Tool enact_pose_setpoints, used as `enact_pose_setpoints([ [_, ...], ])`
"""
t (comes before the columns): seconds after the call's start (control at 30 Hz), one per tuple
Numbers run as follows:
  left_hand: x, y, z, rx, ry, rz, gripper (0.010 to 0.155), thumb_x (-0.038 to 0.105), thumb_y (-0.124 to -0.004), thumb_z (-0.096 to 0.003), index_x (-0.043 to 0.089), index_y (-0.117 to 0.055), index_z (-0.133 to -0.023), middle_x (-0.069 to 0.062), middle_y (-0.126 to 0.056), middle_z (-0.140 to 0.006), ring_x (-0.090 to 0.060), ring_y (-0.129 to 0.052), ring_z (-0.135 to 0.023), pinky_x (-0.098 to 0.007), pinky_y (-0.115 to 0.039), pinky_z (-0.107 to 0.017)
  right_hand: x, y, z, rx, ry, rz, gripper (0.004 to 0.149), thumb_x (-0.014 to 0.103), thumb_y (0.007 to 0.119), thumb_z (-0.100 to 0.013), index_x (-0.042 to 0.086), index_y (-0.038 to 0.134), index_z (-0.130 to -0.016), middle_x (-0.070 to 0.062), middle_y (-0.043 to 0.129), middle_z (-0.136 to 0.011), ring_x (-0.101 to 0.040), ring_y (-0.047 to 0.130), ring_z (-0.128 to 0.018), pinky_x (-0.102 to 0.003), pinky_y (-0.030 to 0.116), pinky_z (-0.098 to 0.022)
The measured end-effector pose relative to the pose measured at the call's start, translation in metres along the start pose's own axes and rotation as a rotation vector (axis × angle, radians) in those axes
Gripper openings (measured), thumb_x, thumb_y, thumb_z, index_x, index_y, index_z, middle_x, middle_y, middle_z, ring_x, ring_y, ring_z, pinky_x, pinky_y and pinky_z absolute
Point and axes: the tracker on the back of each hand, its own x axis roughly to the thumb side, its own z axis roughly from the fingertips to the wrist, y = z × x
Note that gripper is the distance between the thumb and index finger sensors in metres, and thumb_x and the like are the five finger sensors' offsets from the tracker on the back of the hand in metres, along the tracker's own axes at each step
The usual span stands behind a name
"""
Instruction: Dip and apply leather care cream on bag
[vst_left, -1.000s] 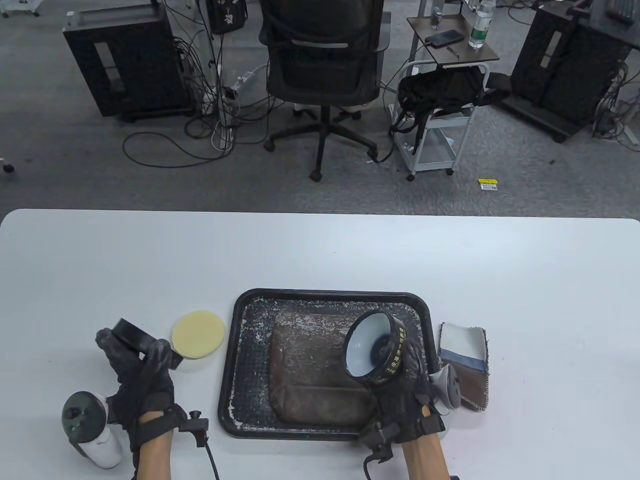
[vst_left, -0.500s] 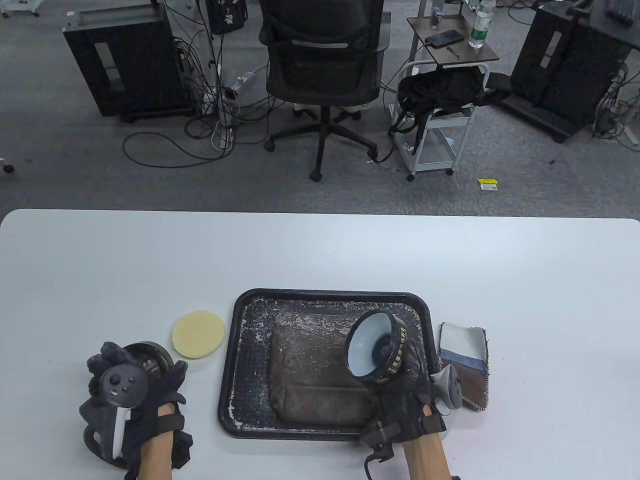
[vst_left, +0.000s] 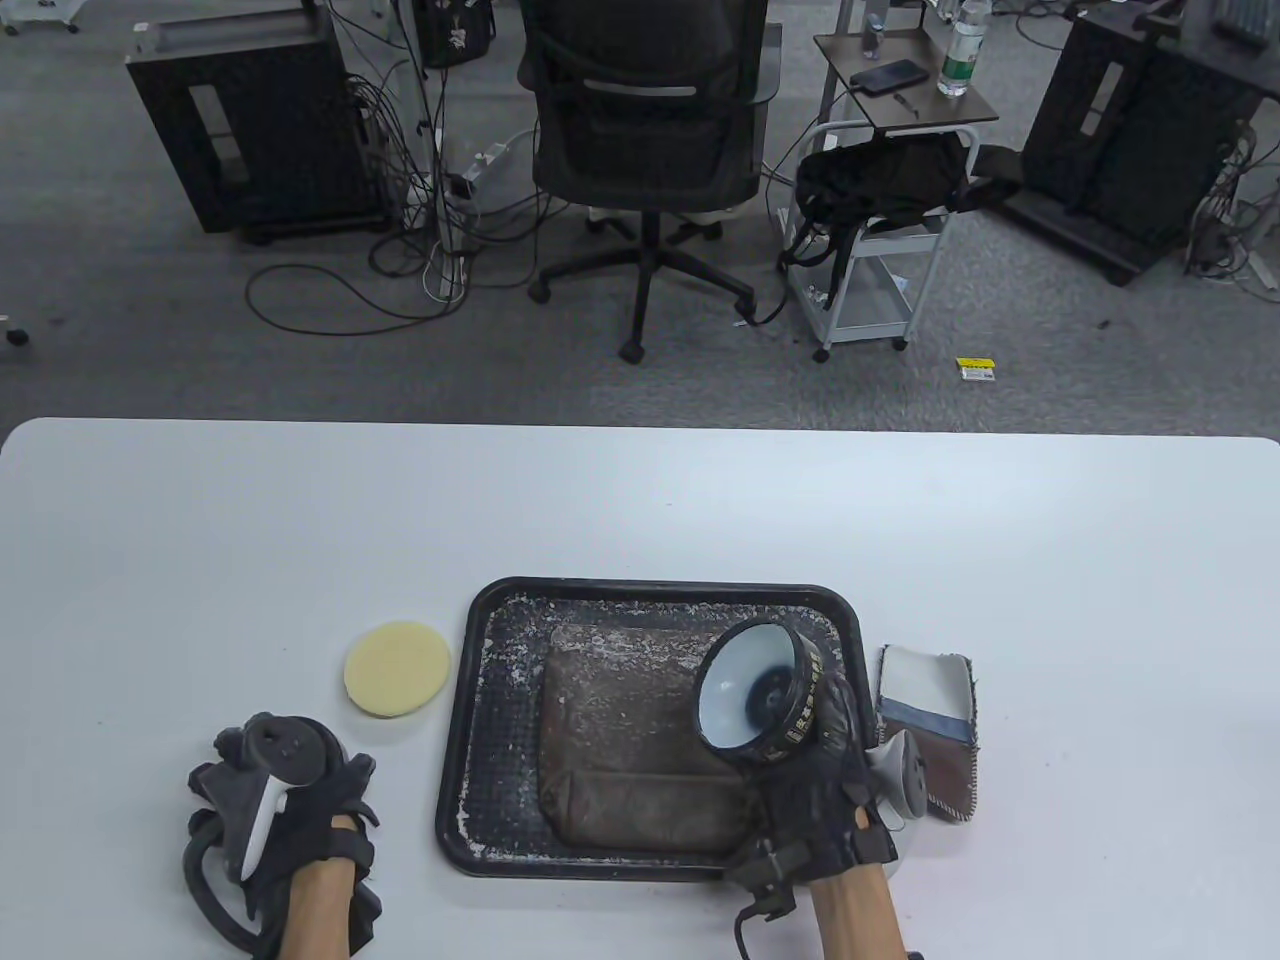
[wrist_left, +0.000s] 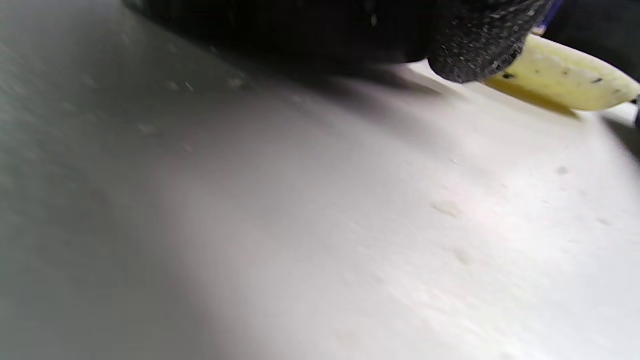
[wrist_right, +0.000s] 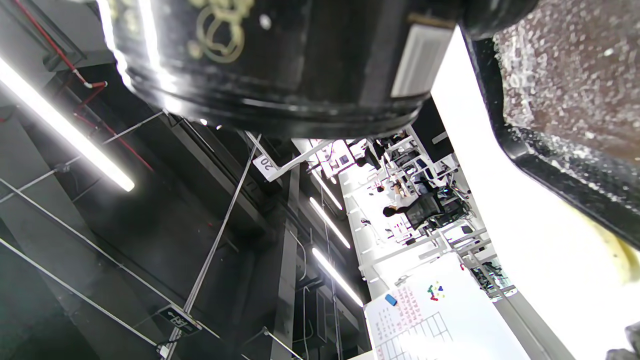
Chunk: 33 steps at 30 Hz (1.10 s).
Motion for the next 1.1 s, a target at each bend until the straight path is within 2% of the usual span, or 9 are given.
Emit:
enact_pose_setpoints([
  [0.17, 0.004, -0.001, -0.002, 0.009, -0.040, -0.027, 0.082, 0.054, -0.069, -0.0603, 0.027, -0.011, -0.113, -0.002, 0.000, -0.118, -0.034, 0.004, -0.111, -0.068, -0.009, -0.073, -0.001, 0.000, 0.000, 0.003, 0.014, -0.024, 0.088, 0.066, 0.050, -0.053, 0.008, 0.016, -0.111, -0.033, 0.019, -0.108, -0.067, 0.036, -0.094, -0.074, 0.055, -0.063],
  [0.3, 0.007, 0.000, 0.000, 0.027, -0.057, -0.058, 0.075, 0.048, -0.066, -0.0608, 0.029, -0.016, -0.113, -0.001, -0.004, -0.118, -0.032, 0.000, -0.112, -0.067, -0.010, -0.074, -0.002, 0.001, 0.000, -0.005, 0.029, -0.057, 0.080, 0.056, 0.046, -0.055, 0.005, 0.019, -0.110, -0.031, 0.027, -0.109, -0.064, 0.045, -0.095, -0.073, 0.057, -0.062],
  [0.33, 0.008, 0.001, 0.000, 0.038, -0.067, -0.064, 0.073, 0.048, -0.066, -0.0608, 0.030, -0.018, -0.114, 0.002, 0.000, -0.119, -0.031, -0.002, -0.113, -0.066, -0.011, -0.075, -0.003, 0.001, 0.000, -0.008, 0.035, -0.066, 0.079, 0.054, 0.046, -0.055, 0.004, 0.019, -0.110, -0.032, 0.028, -0.109, -0.063, 0.047, -0.094, -0.072, 0.059, -0.062],
  [0.5, 0.009, -0.001, -0.001, 0.044, -0.067, -0.088, 0.066, 0.040, -0.063, -0.0610, 0.033, -0.024, -0.114, 0.004, -0.007, -0.120, -0.027, -0.005, -0.114, -0.063, -0.013, -0.077, -0.007, 0.002, 0.001, -0.017, 0.057, -0.112, 0.078, 0.051, 0.045, -0.054, 0.001, 0.018, -0.108, -0.034, 0.031, -0.107, -0.063, 0.053, -0.093, -0.068, 0.063, -0.062],
  [0.7, 0.015, 0.001, 0.001, 0.069, -0.115, -0.062, 0.067, 0.042, -0.063, -0.0612, 0.032, -0.022, -0.114, 0.003, -0.005, -0.120, -0.029, -0.004, -0.113, -0.065, -0.016, -0.077, -0.007, -0.001, 0.001, -0.044, 0.071, -0.088, 0.095, 0.063, 0.060, -0.054, 0.001, 0.010, -0.106, -0.032, 0.032, -0.107, -0.060, 0.058, -0.093, -0.065, 0.067, -0.062],
  [0.83, 0.027, 0.003, 0.007, 0.114, -0.210, -0.033, 0.072, 0.046, -0.066, -0.0609, 0.032, -0.018, -0.113, 0.001, -0.008, -0.120, -0.030, -0.004, -0.114, -0.066, -0.018, -0.078, -0.005, -0.002, 0.001, -0.069, 0.084, -0.038, 0.105, 0.066, 0.070, -0.049, 0.001, 0.008, -0.104, -0.031, 0.033, -0.106, -0.059, 0.061, -0.092, -0.065, 0.070, -0.061],
  [1.0, 0.050, -0.001, 0.013, 0.124, -0.316, -0.098, 0.076, 0.047, -0.068, -0.0605, 0.033, -0.016, -0.113, 0.003, -0.007, -0.120, -0.029, -0.004, -0.114, -0.066, -0.018, -0.079, -0.002, -0.001, 0.000, -0.083, 0.093, 0.040, 0.108, 0.060, 0.079, -0.047, 0.001, 0.008, -0.103, -0.030, 0.035, -0.105, -0.060, 0.063, -0.090, -0.065, 0.071, -0.060],
  [1.1, 0.063, -0.007, 0.015, 0.113, -0.347, -0.162, 0.077, 0.047, -0.068, -0.0604, 0.034, -0.014, -0.113, 0.003, -0.005, -0.120, -0.029, -0.003, -0.115, -0.066, -0.018, -0.079, 0.004, 0.000, 0.001, -0.130, 0.077, 0.166, 0.101, 0.054, 0.078, -0.048, 0.000, 0.014, -0.103, -0.032, 0.041, -0.103, -0.061, 0.070, -0.087, -0.064, 0.075, -0.058],
])
